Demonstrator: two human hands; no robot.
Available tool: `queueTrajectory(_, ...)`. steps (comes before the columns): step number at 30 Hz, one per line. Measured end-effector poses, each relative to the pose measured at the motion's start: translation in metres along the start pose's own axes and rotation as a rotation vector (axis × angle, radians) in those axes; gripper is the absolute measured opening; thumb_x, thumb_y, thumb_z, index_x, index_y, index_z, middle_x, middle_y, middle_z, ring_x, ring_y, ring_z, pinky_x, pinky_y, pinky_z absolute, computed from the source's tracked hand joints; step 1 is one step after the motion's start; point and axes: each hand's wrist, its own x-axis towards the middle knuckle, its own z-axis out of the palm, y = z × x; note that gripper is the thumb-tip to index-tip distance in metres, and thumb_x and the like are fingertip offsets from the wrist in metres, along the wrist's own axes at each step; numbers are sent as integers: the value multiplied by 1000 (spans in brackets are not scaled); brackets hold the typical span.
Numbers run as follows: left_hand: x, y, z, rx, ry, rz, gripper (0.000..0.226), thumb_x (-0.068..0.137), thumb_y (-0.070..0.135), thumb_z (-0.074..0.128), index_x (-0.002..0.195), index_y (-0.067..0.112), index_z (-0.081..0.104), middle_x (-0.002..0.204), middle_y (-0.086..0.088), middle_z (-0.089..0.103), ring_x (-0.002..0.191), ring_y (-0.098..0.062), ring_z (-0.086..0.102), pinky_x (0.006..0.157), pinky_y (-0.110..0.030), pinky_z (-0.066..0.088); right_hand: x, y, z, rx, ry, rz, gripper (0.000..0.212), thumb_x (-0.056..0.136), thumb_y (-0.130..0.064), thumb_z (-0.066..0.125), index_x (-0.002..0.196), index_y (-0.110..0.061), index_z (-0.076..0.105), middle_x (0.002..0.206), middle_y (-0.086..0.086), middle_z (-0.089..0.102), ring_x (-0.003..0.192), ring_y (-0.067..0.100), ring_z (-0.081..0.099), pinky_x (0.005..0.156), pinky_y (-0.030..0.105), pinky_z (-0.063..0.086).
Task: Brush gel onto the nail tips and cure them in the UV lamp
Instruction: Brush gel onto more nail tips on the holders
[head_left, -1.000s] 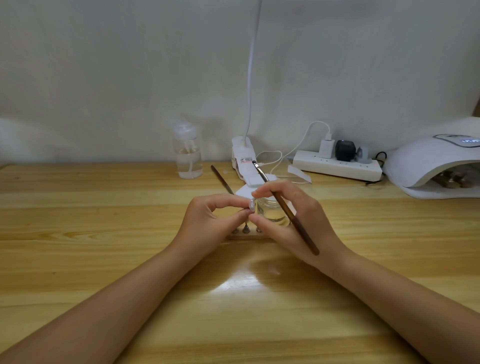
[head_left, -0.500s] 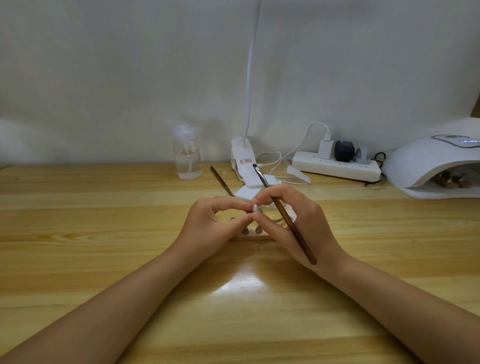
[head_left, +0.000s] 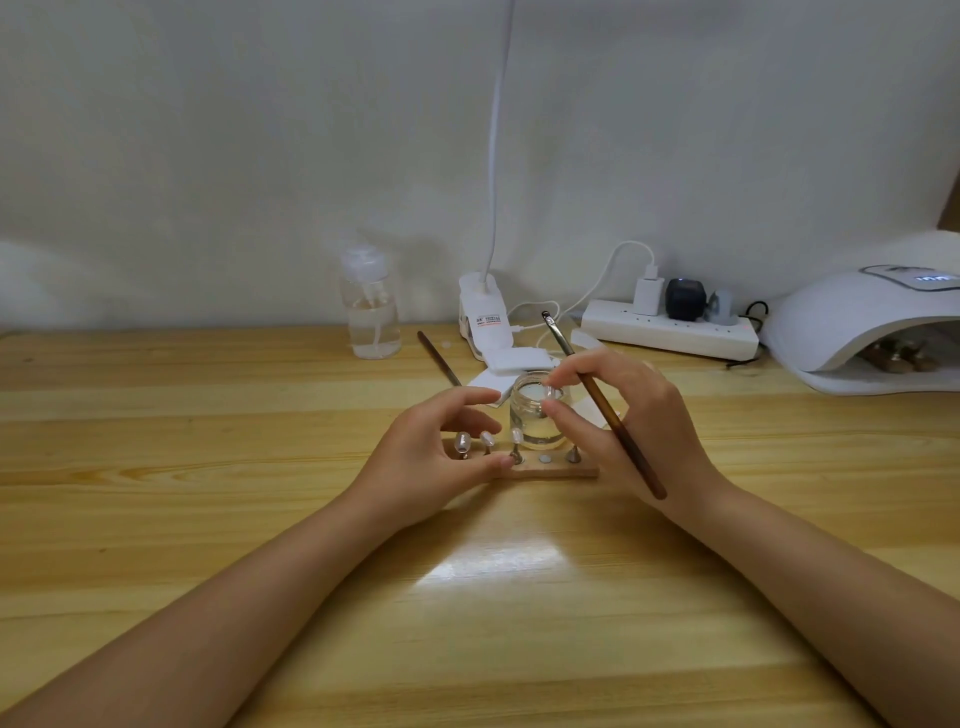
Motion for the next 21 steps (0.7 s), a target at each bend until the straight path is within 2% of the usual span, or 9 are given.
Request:
queueTrajectory(3, 1, 0, 0, -13, -36, -11, 47, 68, 19, 79, 105, 37, 56, 80, 14, 67, 77, 9, 57, 69, -8, 44, 0, 2, 0, -1, 12, -14, 18, 74, -19, 68, 87, -6, 66, 83, 0, 68, 81, 10, 61, 80, 42, 50)
queueTrajectory(8, 0, -1, 1, -26, -72, -7, 47, 68, 13, 79, 103, 36, 57, 78, 10, 67, 69, 9, 55, 67, -5, 42, -2, 1, 1, 20, -2, -62, 16, 72, -15, 70, 84, -5, 67, 83, 2, 68, 81, 16, 64, 76, 44, 52)
queueTrajectory(11, 0, 0, -1, -16, -72, -5, 47, 68, 12, 79, 103, 34, 57, 80, 9, 68, 68, 9, 55, 66, -5, 41, -3, 1, 1, -16, -14, -95, 16, 70, -16, 71, 82, -6, 67, 81, 2, 68, 82, 11, 61, 76, 38, 50)
queueTrajectory(13, 0, 0, -1, -13, -70, 7, 46, 68, 10, 78, 102, 33, 57, 80, 10, 67, 69, 9, 54, 67, -5, 40, -2, 1, 0, -52, -26, -119, 15, 69, -17, 72, 81, -8, 68, 79, -1, 68, 82, 6, 56, 79, 32, 43)
queueTrajectory(17, 0, 0, -3, 5, -72, 26, 46, 69, 7, 77, 102, 31, 57, 79, 13, 65, 72, 10, 54, 68, -4, 38, -3, 2, -2, -116, -76, -182, 15, 67, -19, 73, 80, -12, 70, 78, -6, 68, 80, 8, 61, 83, 23, 35)
queueTrajectory(21, 0, 0, -3, 23, -72, 36, 45, 70, 6, 77, 106, 26, 58, 79, 13, 65, 72, 10, 54, 70, -4, 38, -4, 1, -4, -134, -105, -221, 15, 67, -19, 74, 81, -14, 70, 79, -7, 69, 81, 7, 61, 83, 22, 34)
